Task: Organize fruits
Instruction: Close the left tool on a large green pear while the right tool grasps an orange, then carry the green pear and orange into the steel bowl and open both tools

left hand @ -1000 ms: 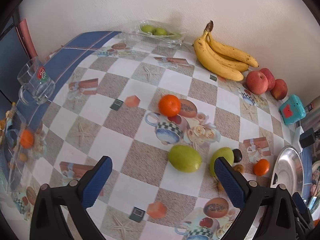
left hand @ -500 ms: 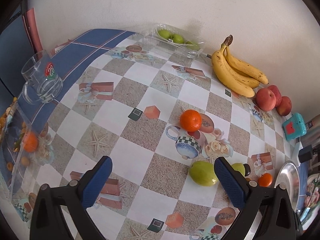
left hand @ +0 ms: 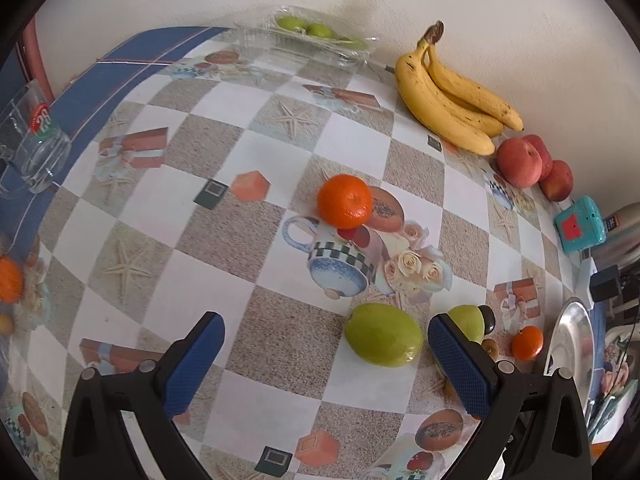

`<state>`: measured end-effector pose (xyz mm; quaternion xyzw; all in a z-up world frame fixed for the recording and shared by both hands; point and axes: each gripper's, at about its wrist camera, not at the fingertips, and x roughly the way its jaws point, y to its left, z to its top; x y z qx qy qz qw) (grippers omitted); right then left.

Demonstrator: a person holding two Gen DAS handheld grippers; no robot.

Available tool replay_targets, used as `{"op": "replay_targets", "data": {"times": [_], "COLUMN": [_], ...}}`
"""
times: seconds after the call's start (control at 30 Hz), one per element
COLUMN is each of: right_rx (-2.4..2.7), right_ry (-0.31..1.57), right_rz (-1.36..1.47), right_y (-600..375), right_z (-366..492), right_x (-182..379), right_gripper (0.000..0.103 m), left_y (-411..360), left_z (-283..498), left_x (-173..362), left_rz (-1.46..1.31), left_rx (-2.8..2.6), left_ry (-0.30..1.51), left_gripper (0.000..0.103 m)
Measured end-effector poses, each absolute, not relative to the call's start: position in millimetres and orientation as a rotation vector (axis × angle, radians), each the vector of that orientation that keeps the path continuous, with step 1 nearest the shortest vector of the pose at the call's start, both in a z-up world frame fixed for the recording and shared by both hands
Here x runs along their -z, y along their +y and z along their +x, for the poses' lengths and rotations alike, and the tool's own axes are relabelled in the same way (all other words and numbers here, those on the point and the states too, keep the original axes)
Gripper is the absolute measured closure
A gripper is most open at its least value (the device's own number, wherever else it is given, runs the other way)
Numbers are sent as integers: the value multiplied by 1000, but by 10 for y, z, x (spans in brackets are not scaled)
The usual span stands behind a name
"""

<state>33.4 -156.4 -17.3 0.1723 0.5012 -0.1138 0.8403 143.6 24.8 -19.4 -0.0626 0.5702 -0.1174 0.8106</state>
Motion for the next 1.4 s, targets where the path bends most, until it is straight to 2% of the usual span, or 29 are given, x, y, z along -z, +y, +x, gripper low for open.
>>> {"op": "replay_targets", "data": {"times": [0.07, 0.17, 0.43, 0.83, 1.0, 1.13, 1.17, 1.4], "right_rx": [241, 238, 240, 195, 174, 171, 170, 159], "right_ry": [1064, 1077, 1134, 1139, 1137, 1138, 1138, 1139], "right_rz": [373, 385, 392, 393, 405, 407, 411, 432], "right_y": [-1574, -1593, -1625, -1585, -1563, -1562, -1564, -1579], "right_z": [332, 336, 319, 318, 320, 315, 312, 299], "right_x": [197, 254, 430, 462, 466, 463, 464, 466], "right_gripper": [15, 26, 36, 56, 63, 63, 63, 66], "left_y": [206, 141, -91, -120, -108, -70, -63, -3], "left_z": [1434, 1421, 1386, 1374, 1370, 1371, 1372, 1363], "left_x": [215, 228, 298, 401, 440, 464, 464, 462], "left_rz": [-145, -150, -96, -123, -149, -171, -171, -216], "left_rx": [273, 300, 366, 377, 380, 366, 364, 357], "left_ry": [1217, 1211, 1202, 1238, 1265, 1274, 1276, 1293], "left_gripper": [1, 1, 2, 20, 34, 43, 48, 49]}}
